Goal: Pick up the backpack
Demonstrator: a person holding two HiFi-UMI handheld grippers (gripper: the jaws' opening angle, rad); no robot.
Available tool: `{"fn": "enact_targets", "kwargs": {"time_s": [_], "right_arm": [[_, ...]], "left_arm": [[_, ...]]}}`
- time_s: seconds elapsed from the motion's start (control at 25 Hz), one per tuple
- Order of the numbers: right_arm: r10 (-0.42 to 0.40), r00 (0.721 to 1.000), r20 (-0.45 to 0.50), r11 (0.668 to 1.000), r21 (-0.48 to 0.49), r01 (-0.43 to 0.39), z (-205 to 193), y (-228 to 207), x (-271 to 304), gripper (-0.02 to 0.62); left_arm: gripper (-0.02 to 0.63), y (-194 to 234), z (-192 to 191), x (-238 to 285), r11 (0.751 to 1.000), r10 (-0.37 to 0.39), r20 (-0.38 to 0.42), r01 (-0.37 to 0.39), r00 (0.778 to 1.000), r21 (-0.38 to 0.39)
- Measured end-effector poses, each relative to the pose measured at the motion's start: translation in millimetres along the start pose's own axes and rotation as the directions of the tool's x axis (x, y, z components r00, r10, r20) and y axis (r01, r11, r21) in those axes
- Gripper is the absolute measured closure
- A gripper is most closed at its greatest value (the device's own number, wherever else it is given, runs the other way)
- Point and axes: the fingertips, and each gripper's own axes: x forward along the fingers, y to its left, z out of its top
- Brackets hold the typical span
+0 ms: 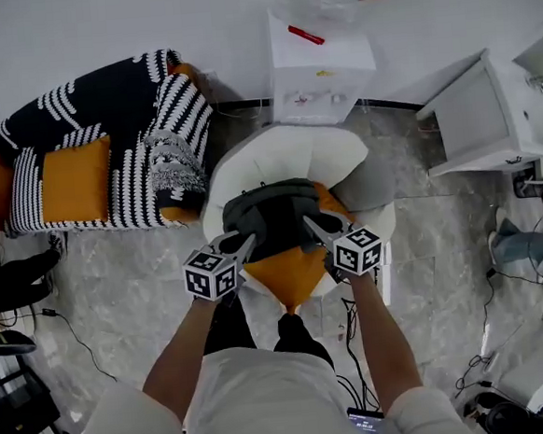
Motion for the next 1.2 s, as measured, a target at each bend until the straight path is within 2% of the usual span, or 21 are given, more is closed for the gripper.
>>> {"fn": "enact_targets", "kwargs": {"time_s": [0.32, 0.52, 0.8, 1.0, 1.2], "right_arm": [[0.058, 0.998, 0.022, 0.998, -0.023, -0.057, 1.1, 20.8, -46.2, 0.520], [0.086, 0.995, 0.048, 0.995, -0.064, -0.083, 11.2, 38.9, -75.6, 0.520], [0.088, 0.988, 0.123, 0.990, -0.118, -0.074, 50.5, 75.8, -110.8, 0.518], [0.058, 0.981, 0.187, 0.990, -0.137, -0.032, 71.5, 106.6, -134.4, 0.518], [0.029, 0.963, 0.269, 0.995, -0.102, -0.002, 89.5, 131.7, -156.1, 0.517]], "left_arm": [[0.579, -33.8, -0.1, -19.2, 0.997, 0.070, 0.054, -0.072, 0.996, 0.040], [0.579, -55.2, 13.0, -36.0, 0.994, 0.064, 0.101, -0.072, 0.993, 0.079], [0.578, -92.3, 45.8, -72.3, 0.985, -0.020, 0.170, -0.010, 0.985, 0.170], [0.578, -112.4, 64.7, -98.2, 0.970, -0.085, 0.196, 0.037, 0.977, 0.239], [0.578, -131.4, 82.0, -121.6, 0.950, -0.151, 0.209, 0.083, 0.966, 0.301]]}}
